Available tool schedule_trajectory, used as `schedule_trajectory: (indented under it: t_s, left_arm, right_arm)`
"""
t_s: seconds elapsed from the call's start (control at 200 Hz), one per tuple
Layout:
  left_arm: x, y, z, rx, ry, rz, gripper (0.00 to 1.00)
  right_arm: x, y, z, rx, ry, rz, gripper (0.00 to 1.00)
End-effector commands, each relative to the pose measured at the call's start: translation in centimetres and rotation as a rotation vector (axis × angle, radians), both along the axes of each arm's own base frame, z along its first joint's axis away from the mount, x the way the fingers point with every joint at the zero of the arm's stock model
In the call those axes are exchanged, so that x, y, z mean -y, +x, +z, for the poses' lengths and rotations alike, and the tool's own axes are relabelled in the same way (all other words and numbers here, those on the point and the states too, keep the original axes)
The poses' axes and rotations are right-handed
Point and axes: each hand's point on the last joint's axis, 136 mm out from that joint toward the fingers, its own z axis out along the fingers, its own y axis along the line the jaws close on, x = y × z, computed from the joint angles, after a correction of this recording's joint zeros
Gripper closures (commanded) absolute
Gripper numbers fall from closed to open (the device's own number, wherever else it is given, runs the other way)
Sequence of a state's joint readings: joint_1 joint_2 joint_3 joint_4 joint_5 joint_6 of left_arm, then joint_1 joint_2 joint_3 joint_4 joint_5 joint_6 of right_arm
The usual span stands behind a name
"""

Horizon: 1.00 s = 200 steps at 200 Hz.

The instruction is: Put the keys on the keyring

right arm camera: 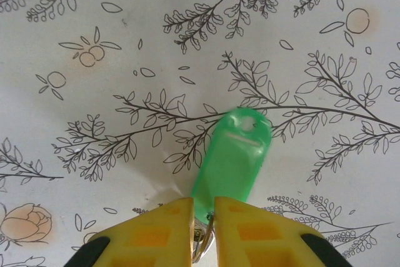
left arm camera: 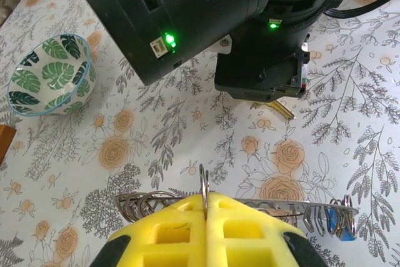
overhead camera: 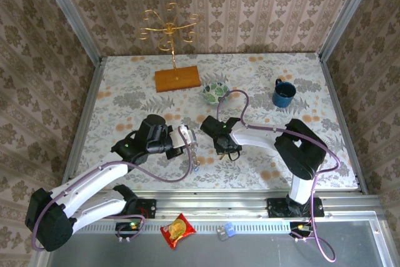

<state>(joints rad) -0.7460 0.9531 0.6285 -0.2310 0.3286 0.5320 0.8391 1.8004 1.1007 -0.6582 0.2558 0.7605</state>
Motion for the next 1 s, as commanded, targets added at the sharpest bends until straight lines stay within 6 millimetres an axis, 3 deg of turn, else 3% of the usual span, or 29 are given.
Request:
schedule_trajectory:
  t_s: [0.0, 0.375, 0.595, 0.995]
  left_arm:
    - [0.4, 0.1, 0.7, 0.037, -0.021, -0.017, 1.00]
    - [0.5, 0.1, 0.7, 0.039, -0.019, -0.021, 1.00]
    - [0.5, 0.1, 0.7, 0.041, -0.020, -0.023, 1.00]
    - [0.4, 0.1, 0.8, 0.049, -0.015, -0.023, 1.00]
  right_arm:
    - [0.2, 0.2, 0.8, 0.023, -0.022, -0.011, 0.85]
    - [-0.3, -0.4, 1.2, 0.004, 0.027, 0.024, 0.96]
    - [0.5, -1.4, 0.8, -0.063, 0.018, 0.084, 0.84]
    - [0.9, -1.7, 0.3, -0.112, -0.006, 0.095, 0.82]
